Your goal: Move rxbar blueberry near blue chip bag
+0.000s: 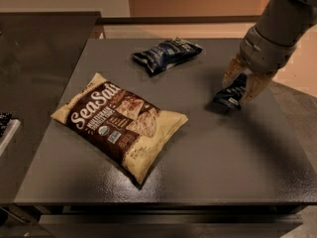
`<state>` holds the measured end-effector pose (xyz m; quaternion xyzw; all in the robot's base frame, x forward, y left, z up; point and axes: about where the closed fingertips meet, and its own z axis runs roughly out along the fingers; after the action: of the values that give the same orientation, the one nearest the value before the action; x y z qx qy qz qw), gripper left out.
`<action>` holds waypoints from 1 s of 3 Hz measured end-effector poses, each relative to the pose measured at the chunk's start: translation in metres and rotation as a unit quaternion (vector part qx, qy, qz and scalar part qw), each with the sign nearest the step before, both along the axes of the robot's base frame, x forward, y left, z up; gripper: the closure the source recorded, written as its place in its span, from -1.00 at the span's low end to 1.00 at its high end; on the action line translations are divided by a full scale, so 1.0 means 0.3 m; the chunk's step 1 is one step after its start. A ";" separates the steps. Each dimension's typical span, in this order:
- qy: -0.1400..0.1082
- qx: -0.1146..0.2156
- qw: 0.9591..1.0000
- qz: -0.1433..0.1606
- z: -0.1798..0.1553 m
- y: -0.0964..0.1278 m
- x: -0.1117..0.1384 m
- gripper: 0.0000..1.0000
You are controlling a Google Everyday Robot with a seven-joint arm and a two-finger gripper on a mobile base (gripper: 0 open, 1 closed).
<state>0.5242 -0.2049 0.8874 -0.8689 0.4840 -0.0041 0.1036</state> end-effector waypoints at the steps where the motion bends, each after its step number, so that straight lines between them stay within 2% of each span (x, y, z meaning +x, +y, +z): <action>1: -0.027 0.013 0.999 -0.026 0.036 0.001 0.095 1.00; 2: -0.053 0.034 0.997 -0.043 0.068 0.017 0.215 1.00; 3: -0.068 0.051 0.995 -0.046 0.074 0.059 0.318 1.00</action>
Offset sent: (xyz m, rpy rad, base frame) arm 0.1067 0.0081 0.0386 0.1193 -0.1704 -0.1291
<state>0.6196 -0.1872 0.9096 -0.8371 0.5150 -0.0435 0.1797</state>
